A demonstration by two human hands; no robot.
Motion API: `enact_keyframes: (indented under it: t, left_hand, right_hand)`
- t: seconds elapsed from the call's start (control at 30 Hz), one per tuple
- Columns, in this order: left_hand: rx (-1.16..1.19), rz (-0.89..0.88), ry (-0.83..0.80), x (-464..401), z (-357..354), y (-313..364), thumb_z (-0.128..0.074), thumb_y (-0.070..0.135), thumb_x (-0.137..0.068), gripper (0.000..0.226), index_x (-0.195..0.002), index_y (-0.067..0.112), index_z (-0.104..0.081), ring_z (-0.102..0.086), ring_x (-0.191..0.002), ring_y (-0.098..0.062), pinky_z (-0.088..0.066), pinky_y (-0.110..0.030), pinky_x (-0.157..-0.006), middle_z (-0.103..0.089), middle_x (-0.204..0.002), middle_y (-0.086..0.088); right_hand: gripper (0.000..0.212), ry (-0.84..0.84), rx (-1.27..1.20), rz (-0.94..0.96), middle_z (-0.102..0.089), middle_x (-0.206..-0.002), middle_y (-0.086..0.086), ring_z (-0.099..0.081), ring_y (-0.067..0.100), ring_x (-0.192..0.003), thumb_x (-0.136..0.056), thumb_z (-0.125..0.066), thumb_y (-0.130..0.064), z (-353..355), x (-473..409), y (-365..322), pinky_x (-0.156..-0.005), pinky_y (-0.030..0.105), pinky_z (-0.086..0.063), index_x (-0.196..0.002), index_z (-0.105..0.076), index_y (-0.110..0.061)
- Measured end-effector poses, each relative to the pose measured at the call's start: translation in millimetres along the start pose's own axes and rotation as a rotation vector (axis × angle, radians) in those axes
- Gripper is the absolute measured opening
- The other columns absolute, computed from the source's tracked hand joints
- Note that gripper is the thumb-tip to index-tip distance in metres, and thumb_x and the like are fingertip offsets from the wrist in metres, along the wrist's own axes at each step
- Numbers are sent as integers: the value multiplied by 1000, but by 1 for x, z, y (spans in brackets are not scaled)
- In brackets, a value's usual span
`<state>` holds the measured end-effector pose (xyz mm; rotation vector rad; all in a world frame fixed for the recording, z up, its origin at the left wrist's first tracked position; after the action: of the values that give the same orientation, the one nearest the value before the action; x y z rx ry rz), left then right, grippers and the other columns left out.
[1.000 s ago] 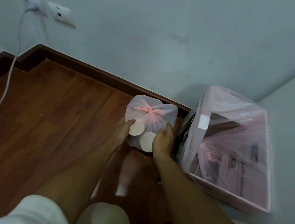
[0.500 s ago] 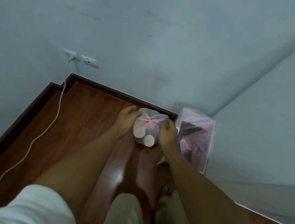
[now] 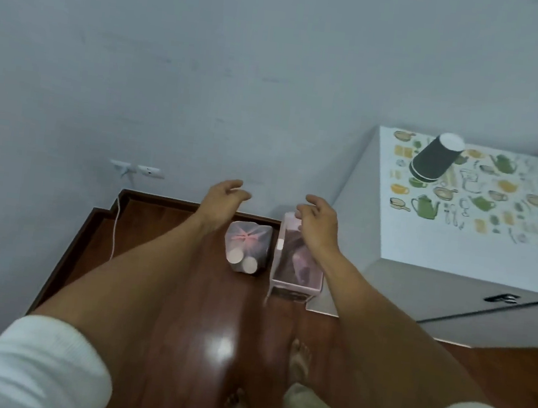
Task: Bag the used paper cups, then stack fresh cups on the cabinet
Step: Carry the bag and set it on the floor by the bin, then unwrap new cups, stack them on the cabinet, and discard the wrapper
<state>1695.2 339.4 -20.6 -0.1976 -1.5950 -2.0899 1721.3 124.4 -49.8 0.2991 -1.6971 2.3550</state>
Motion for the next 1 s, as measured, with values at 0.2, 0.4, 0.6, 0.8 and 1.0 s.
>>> enact_keyframes:
  t: [0.2, 0.4, 0.6, 0.8, 1.0]
  left_hand:
    - [-20, -99, -106, 38, -62, 61, -68, 21, -93, 50, -141, 13, -58, -61, -124, -22, -45, -41, -110, -65, -133, -10]
    - [-44, -183, -205, 65, -149, 120, -68, 24, -94, 52, -144, 15, -56, -59, -127, -22, -43, -44, -114, -64, -136, -8]
    - [-47, -252, -245, 96, -265, 172, -67, 22, -94, 46, -139, 16, -58, -63, -115, -22, -49, -36, -98, -68, -125, -6]
    - [-38, -343, -265, 119, -381, 215, -66, 19, -95, 32, -126, 15, -63, -61, -106, -21, -49, -36, -88, -67, -121, -5]
    - [-38, -298, -326, 122, -465, 236, -68, 23, -94, 48, -140, 14, -58, -67, -112, -21, -49, -33, -87, -70, -120, -3]
  right_hand:
    - [33, 94, -74, 74, -74, -107, 11, -73, 20, -95, -96, -54, -10, 100, 27, -31, -89, 37, -57, -128, -64, -7]
    - [32, 182, -120, 87, -74, -108, 7, -71, 9, -84, -96, -53, -9, 210, 22, -27, -68, 25, -51, -127, -62, -10]
    - [31, 218, -122, 121, -74, -103, 4, -72, 14, -88, -98, -54, -12, 341, 7, -9, -71, 30, -54, -127, -61, -15]
    - [32, 233, -93, 150, -73, -107, 7, -72, 20, -94, -98, -52, -11, 467, -15, 16, -69, 29, -52, -129, -62, -12]
    - [30, 263, -78, 147, -71, -110, 8, -73, 13, -91, -99, -51, -10, 552, -31, 36, -67, 30, -54, -128, -61, -11]
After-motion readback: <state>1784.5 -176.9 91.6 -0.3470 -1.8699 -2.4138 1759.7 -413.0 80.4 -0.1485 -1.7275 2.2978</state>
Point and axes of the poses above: each hand's wrist, its own x-axis away from the middle knuckle, its own z-axis out of the back of the hand, y = z × x, the point moved 1 cm from there along -x, towards the middle knuckle
